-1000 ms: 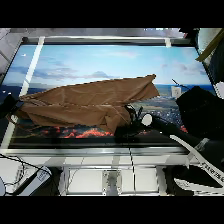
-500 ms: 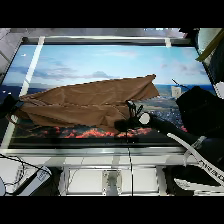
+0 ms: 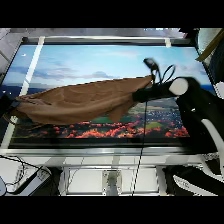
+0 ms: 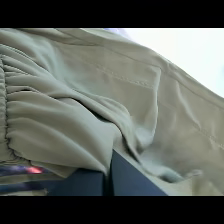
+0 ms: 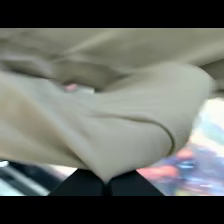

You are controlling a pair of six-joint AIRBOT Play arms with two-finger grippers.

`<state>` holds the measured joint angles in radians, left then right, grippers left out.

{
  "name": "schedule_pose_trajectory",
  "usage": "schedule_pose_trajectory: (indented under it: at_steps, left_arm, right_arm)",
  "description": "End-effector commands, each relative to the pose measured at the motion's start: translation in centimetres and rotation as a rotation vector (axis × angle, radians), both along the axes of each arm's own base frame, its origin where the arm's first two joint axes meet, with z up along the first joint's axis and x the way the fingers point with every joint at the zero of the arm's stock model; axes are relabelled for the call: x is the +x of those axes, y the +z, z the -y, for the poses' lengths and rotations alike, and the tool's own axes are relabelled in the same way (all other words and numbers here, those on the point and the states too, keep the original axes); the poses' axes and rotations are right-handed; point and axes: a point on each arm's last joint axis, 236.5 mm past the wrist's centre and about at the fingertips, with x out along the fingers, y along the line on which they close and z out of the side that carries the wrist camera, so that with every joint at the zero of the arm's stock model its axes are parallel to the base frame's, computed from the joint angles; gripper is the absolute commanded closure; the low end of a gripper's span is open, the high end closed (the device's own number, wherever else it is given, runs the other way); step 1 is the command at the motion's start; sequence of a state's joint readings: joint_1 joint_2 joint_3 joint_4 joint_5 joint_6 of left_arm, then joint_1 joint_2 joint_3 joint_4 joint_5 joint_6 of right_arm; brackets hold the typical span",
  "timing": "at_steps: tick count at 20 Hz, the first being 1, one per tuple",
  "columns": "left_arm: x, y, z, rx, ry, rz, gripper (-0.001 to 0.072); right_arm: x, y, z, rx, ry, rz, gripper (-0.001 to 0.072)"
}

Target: Fold the clothes and pants, and hang the long-sleeved shirts on hangers.

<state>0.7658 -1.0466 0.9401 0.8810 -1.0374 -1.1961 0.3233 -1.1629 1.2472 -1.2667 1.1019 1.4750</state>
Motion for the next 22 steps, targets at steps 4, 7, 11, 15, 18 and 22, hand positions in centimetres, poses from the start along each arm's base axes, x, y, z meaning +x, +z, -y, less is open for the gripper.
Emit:
schedule_pose_trajectory:
  at_steps: [4,7,11,15,18,22]
  left_arm:
    - [-0.2,-0.1,-0.3,0.007,0.004,-0.006,0.0690]
    - [-0.2,-0.1,-0.3,0.010,0.004,-0.008,0.0689]
    - [-1.6,-1.3,-1.6,0.080,0.000,-0.078,0.0690]
    - [-3.0,-1.5,-3.8,0.068,0.080,-0.092,0.0690]
    - [-3.7,-1.5,-4.7,0.063,0.108,-0.097,0.0689]
    - [-3.8,-1.6,-4.3,0.051,0.098,-0.103,0.0689]
  right_arm:
    - [2.5,-4.7,1.9,-0.129,0.012,-0.106,0.0696]
    - [1.8,-9.2,-0.3,-0.067,0.026,-0.268,0.0344]
    - [-1.8,-10.0,3.4,-0.219,0.089,-0.397,0.0227]
    - [-4.1,-6.0,11.6,-0.310,-0.034,-0.372,0.0227]
    - [-7.7,-8.3,14.9,-0.257,-0.154,-0.394,0.0227]
    - [-8.4,-16.2,11.0,0.006,-0.282,-0.410,0.0228]
